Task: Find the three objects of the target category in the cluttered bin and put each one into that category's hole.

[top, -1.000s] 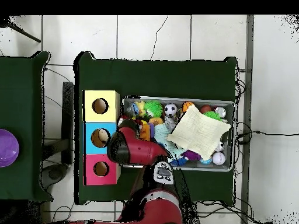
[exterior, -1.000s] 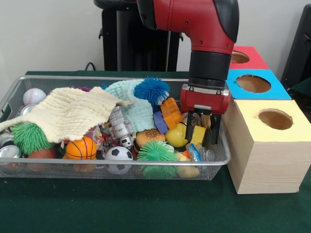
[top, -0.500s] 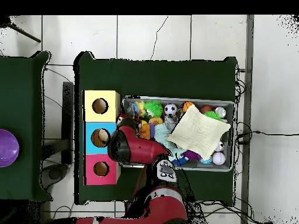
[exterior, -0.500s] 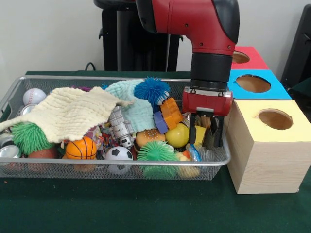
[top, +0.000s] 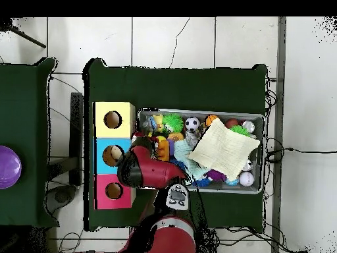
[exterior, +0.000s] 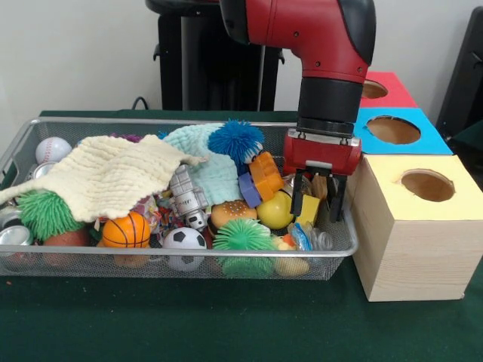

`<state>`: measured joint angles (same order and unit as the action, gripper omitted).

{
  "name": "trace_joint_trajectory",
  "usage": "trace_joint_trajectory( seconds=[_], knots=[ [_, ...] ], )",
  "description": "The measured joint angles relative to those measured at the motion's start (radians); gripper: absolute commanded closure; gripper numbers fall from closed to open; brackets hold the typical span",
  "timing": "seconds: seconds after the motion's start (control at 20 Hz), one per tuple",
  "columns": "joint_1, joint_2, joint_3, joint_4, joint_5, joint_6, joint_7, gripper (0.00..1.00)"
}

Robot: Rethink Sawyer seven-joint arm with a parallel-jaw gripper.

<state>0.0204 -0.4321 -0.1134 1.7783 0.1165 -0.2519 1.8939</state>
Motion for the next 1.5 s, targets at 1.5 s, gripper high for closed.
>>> trace_joint_trajectory(
  seconds=[1.5],
  knots=[
    [-0.077,0.027,0.025,-0.035,-0.034,-0.005,0.000,0.00]
  ],
)
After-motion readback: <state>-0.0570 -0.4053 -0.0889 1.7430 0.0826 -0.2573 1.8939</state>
